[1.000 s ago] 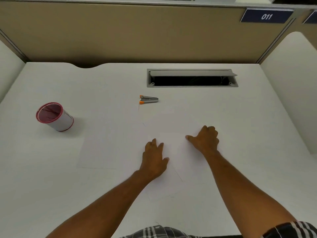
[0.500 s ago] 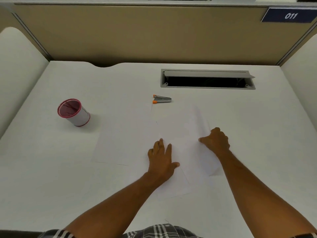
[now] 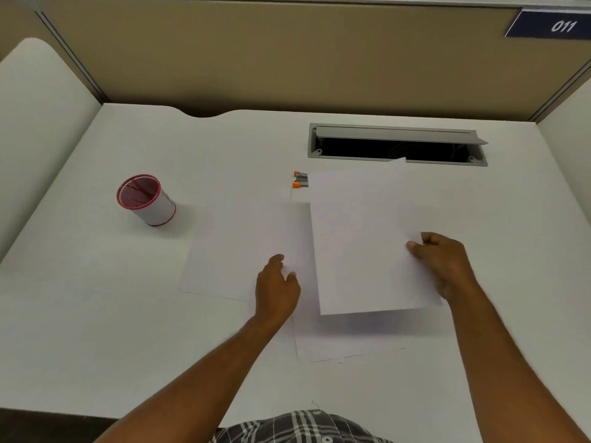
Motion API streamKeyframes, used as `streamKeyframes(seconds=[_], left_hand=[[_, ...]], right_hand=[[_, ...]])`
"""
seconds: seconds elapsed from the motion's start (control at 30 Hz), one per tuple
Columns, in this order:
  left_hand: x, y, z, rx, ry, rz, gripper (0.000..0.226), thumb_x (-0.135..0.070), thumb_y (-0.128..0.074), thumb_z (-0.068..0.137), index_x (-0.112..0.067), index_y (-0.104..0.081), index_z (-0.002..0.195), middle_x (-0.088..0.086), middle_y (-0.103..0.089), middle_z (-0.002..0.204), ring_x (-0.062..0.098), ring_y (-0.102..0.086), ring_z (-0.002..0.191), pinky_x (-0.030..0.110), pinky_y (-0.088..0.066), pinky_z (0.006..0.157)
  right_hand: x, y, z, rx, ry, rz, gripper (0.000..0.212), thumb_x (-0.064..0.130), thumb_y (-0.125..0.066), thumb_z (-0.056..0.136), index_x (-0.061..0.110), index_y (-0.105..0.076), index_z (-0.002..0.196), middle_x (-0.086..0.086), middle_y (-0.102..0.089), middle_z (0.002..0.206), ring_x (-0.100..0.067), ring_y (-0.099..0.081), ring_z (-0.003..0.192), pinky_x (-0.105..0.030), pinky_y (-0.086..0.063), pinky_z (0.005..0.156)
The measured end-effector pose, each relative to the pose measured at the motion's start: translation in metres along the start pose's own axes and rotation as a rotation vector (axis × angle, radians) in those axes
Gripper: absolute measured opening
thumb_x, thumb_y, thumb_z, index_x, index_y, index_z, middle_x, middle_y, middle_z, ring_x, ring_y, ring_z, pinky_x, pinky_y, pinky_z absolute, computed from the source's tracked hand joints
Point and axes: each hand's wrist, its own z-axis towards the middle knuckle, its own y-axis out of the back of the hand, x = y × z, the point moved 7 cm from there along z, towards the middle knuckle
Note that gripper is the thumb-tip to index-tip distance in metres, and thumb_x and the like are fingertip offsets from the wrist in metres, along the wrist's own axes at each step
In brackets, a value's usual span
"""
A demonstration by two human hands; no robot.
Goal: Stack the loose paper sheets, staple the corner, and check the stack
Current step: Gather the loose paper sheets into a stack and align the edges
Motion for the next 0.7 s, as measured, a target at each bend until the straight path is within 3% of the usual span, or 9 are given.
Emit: streamKeyframes(seconds=[0.13,0.3,0.47,0.6,0.7], left_hand=[[0.0,-0.005,-0.001,0.027,0.146,-0.129,0.049,-0.012,-0.052,0.098,-0.016,-0.039,0.144,0.009,-0.051,0.143,0.026,-0.052,0.128,0.04,-0.045,0.107],[-0.004,-0.008,-0.003,0.057,0.187,-0.157,0.053,-0.013,-0.051,0.098,-0.017,-0.034,0.148,0.008,-0.046,0.148,0.026,-0.048,0.132,0.034,-0.042,0.106],[-0.003,-0.014,-0.005,0.106,0.215,-0.203,0.054,-0.014,-0.052,0.098,-0.02,-0.032,0.148,0.005,-0.044,0.151,0.023,-0.047,0.133,0.026,-0.038,0.096],[-0.004,-0.015,-0.005,0.116,0.215,-0.21,0.055,-0.013,-0.052,0.097,-0.019,-0.032,0.148,0.006,-0.043,0.152,0.023,-0.046,0.134,0.025,-0.037,0.096],[-0.003,-0.013,-0.004,0.114,0.226,-0.232,0.057,-0.011,-0.054,0.096,-0.019,-0.033,0.148,0.005,-0.045,0.15,0.022,-0.047,0.133,0.025,-0.038,0.096]], right_hand=[[-0.026,-0.024,-0.012,-0.074,-0.001,-0.216,0.017,0.01,-0.069,0.087,0.0,-0.069,0.1,-0.021,-0.069,0.102,-0.033,-0.064,0.09,-0.037,-0.05,0.083],[-0.052,-0.05,-0.022,-0.142,0.078,-0.523,0.015,0.015,-0.058,0.091,0.009,-0.06,0.077,-0.013,-0.068,0.086,-0.031,-0.061,0.078,-0.031,-0.042,0.068],[-0.046,-0.072,-0.032,-0.178,0.139,-0.708,0.026,0.018,-0.06,0.089,-0.003,-0.065,0.104,-0.022,-0.065,0.106,-0.042,-0.062,0.1,-0.041,-0.051,0.081],[-0.045,-0.085,-0.038,-0.139,0.151,-0.826,0.033,0.022,-0.062,0.09,-0.004,-0.061,0.112,-0.023,-0.057,0.116,-0.04,-0.053,0.11,-0.041,-0.046,0.089],[-0.045,-0.088,-0.04,-0.14,0.142,-0.814,0.032,0.02,-0.063,0.09,-0.002,-0.06,0.113,-0.021,-0.054,0.12,-0.038,-0.049,0.113,-0.039,-0.047,0.086]])
